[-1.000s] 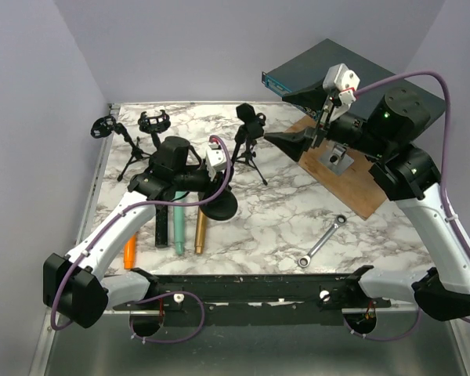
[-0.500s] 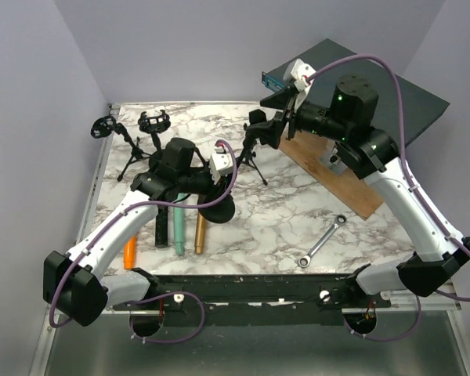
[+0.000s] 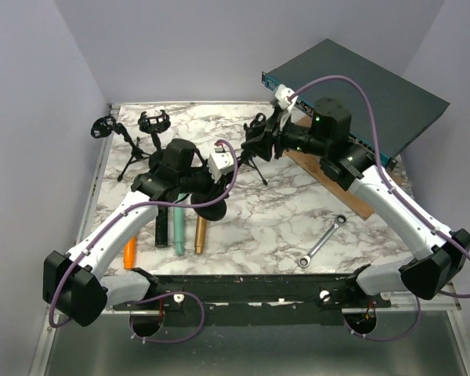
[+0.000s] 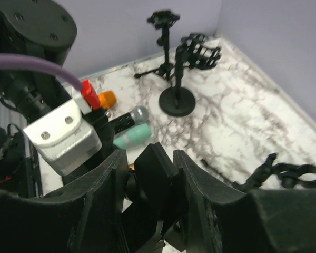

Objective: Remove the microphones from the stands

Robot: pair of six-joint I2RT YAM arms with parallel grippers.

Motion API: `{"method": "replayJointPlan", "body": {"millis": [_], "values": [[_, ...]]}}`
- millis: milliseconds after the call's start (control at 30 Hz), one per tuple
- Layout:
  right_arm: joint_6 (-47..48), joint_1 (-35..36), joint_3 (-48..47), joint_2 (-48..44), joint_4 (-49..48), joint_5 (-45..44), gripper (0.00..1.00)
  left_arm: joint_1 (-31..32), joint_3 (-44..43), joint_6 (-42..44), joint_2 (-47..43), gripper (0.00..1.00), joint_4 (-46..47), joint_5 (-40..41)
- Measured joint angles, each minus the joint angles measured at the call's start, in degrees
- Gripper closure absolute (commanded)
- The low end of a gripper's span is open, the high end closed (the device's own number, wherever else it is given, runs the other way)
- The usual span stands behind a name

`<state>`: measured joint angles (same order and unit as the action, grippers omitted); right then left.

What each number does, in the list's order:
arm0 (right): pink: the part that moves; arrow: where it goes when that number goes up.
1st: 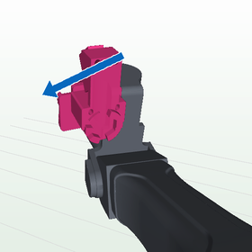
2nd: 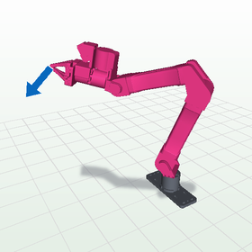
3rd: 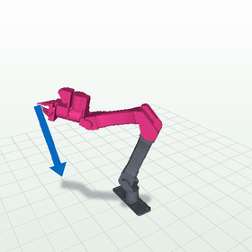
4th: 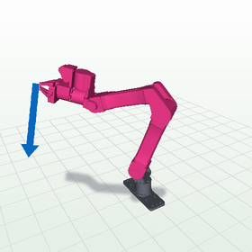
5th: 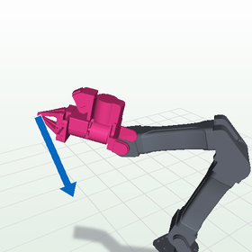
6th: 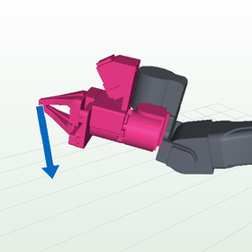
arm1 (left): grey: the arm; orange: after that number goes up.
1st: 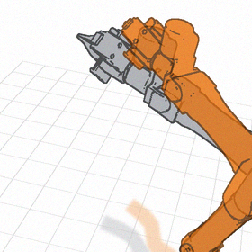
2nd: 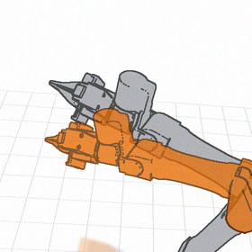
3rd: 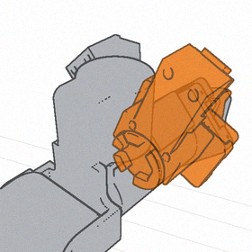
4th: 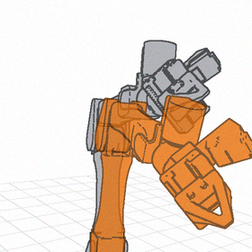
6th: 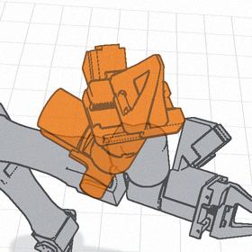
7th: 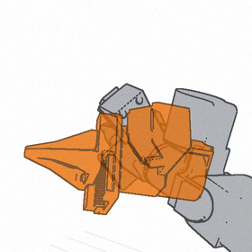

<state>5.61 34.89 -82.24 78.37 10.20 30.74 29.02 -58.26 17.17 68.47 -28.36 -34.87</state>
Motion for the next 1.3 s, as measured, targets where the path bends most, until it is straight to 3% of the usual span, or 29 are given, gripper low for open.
{"method": "replayJointPlan", "body": {"millis": [133, 200, 367, 433, 667, 867, 1067, 1300], "values": [[-2.2, 1.6, 3.6, 2.1, -0.4, 0.0, 0.72, 0.3, 0.0, -0.1, 0.0, 1.0, 1.9, 1.1], [-3.3, 2.2, 4.6, 3.3, -0.9, 0.0, 0.64, 0.4, 0.0, -0.2, 0.0, 1.0, 2.3, 1.9], [-5.0, 2.2, 6.0, 3.7, -2.8, -0.3, 0.11, 0.5, 0.0, -0.3, 0.2, 1.0, 2.6, 3.0], [-5.3, 2.3, 6.1, 4.0, -2.4, -1.1, 0.0, 0.7, 0.0, -0.2, 0.2, 1.0, 3.9, 3.0], [-3.9, 2.3, 4.6, 2.4, 0.6, -4.9, 0.0, -1.1, 1.0, -1.0, 0.2, 1.0, 10.4, 2.8], [-1.5, 2.3, 1.9, -4.1, 1.8, -8.9, 0.0, -9.6, 1.8, -6.3, 2.8, 1.0, 18.6, 1.6], [0.4, 2.3, 2.3, -9.8, 1.3, -12.1, 0.0, -15.4, 0.5, -13.0, 13.1, 0.99, 31.0, 1.7], [1.0, 2.1, 7.4, -10.5, 1.2, -13.4, 0.0, -17.1, -8.8, -22.9, 31.1, 0.98, 39.3, 3.2]]}}
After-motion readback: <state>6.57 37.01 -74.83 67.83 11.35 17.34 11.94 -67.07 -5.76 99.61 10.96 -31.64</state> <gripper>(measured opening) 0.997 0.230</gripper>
